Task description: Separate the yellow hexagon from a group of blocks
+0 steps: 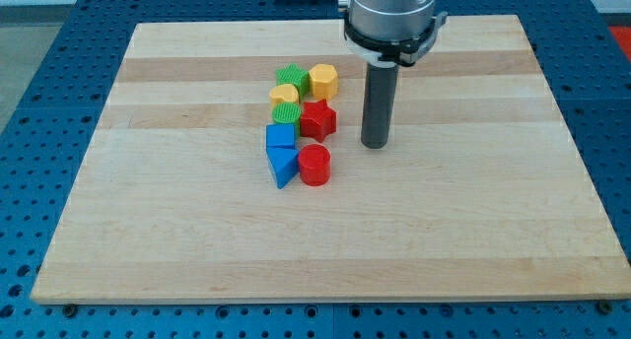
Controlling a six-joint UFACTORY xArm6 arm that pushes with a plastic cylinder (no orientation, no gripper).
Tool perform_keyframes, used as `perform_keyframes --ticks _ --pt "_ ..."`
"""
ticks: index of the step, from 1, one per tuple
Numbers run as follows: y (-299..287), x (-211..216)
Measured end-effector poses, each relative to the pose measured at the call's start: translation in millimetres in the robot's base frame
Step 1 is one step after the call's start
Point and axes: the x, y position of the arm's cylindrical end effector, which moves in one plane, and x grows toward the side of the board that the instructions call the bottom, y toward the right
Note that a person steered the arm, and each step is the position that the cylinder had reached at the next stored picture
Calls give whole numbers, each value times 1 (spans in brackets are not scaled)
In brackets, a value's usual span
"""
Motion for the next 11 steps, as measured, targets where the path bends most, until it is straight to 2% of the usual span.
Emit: perform_keyframes --ticks 2,4,6,9,11 --pt "-3 -13" --pt "-40 -10" --pt "-46 -7" --pt "-50 -70" --pt "-68 -73"
